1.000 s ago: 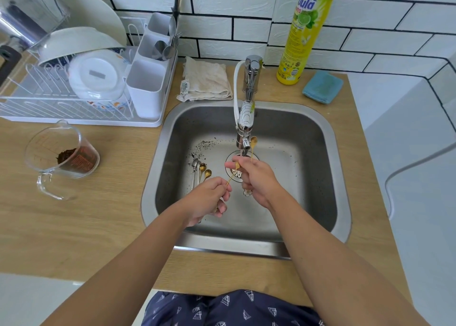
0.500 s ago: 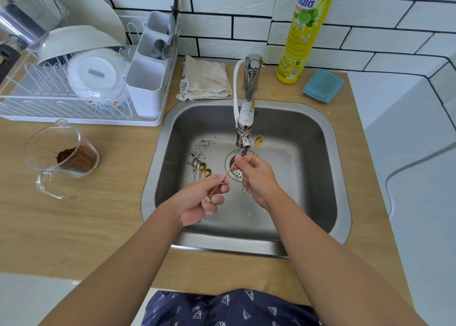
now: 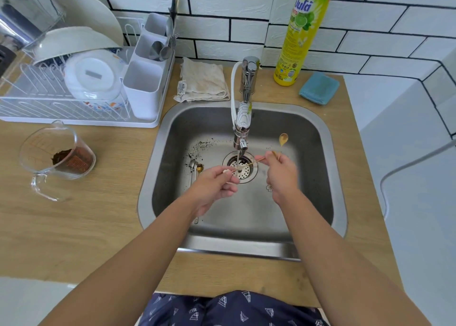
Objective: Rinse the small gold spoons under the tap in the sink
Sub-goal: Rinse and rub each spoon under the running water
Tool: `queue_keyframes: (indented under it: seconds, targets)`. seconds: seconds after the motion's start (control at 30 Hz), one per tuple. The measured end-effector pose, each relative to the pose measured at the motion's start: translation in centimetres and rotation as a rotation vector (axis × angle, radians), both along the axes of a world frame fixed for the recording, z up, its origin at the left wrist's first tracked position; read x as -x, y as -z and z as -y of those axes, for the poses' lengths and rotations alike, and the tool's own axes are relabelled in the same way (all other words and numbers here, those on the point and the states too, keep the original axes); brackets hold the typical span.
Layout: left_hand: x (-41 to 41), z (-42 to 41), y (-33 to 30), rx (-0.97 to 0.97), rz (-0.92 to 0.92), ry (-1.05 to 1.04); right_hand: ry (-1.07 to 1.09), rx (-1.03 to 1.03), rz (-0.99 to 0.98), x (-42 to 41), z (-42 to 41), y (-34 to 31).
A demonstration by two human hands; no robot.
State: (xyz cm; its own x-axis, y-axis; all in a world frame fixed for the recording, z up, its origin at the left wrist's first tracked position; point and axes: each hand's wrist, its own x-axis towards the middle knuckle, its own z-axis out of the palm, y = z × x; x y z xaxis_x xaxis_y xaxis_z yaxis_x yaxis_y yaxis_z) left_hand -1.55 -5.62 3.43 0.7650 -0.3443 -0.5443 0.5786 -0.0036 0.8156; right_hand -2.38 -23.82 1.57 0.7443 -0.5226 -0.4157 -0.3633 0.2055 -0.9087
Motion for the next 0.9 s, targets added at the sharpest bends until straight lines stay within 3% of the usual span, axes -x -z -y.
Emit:
queue_keyframes:
  seconds: [0.3, 0.5, 0.67, 0.9]
  targets:
    - [-0.9, 6.5, 1.1, -0.001, -0.022, -0.302, 0.072, -0.016, -0.031, 2.4, 2.6, 0.3]
    - [-0.6, 5.6, 1.2, 0.124, 0.091, -0.228, 0.129, -0.115, 0.003, 2.3, 1.8, 0.0]
    - [-1.4, 5.8, 0.5, 0.024, -0.024, -0.350, 0.085, -0.108, -0.001, 2.4, 0.9, -0.1]
    - [-1.5, 5.8, 0.4, 0.082, -0.144, -0.274, 0.118, -0.130, 0.044, 2.6, 1.5, -0.4]
